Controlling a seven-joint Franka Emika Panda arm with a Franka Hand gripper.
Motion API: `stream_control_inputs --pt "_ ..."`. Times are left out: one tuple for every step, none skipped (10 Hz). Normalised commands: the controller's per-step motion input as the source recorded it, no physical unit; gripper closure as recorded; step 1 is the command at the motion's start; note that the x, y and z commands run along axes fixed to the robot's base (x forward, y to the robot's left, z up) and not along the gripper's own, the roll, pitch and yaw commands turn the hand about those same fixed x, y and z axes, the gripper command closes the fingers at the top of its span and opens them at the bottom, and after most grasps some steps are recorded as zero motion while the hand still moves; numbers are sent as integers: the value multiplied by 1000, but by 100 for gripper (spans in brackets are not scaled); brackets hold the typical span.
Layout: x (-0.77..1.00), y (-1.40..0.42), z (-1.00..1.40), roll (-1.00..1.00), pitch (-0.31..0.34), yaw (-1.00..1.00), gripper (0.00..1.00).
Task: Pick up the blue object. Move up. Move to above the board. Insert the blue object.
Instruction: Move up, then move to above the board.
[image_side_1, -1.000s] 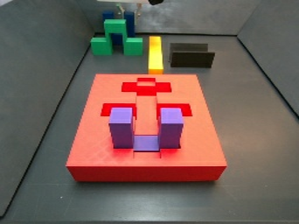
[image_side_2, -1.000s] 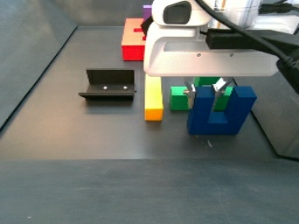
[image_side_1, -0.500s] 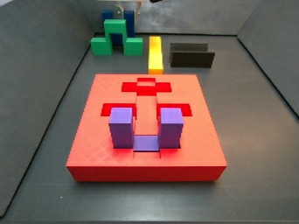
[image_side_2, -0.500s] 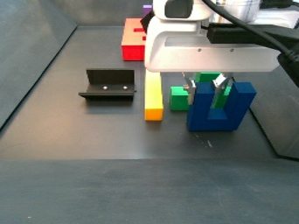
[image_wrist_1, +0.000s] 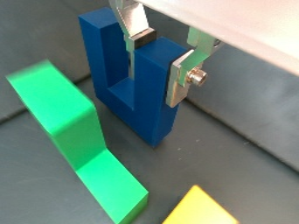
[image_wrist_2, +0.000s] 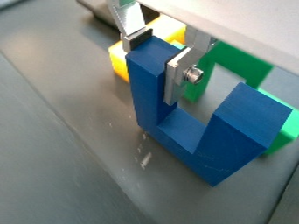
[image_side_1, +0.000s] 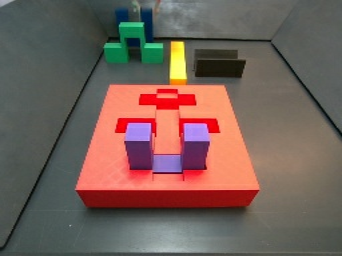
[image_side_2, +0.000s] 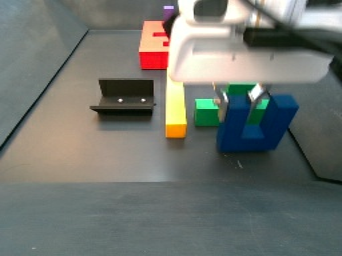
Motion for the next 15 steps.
stream_control_inputs --pt "1 -31 608 39 19 -33 100" --pt "7 -13 304 84 19 -11 100" --pt "0 0 1400 0 0 0 100" --pt "-34 8 1400 -46 24 3 100" --pt "-69 -3 1400 -7 31 5 100" --pt "-31 -4 1400 19 15 6 100" --pt "29 19 1400 -6 51 4 100" --pt "25 12 650 -6 94 -4 100" --pt "24 -5 275 8 73 4 100" --pt "224 -1400 153 -73 253 -97 100" --pt "220 -1400 147 -78 245 -98 100" --pt "221 -1400 149 -15 180 -43 100" --pt "224 -1400 154 -50 119 -11 100" --pt "225 -1400 157 -50 100 0 100" --pt "228 -1400 160 1 83 1 100"
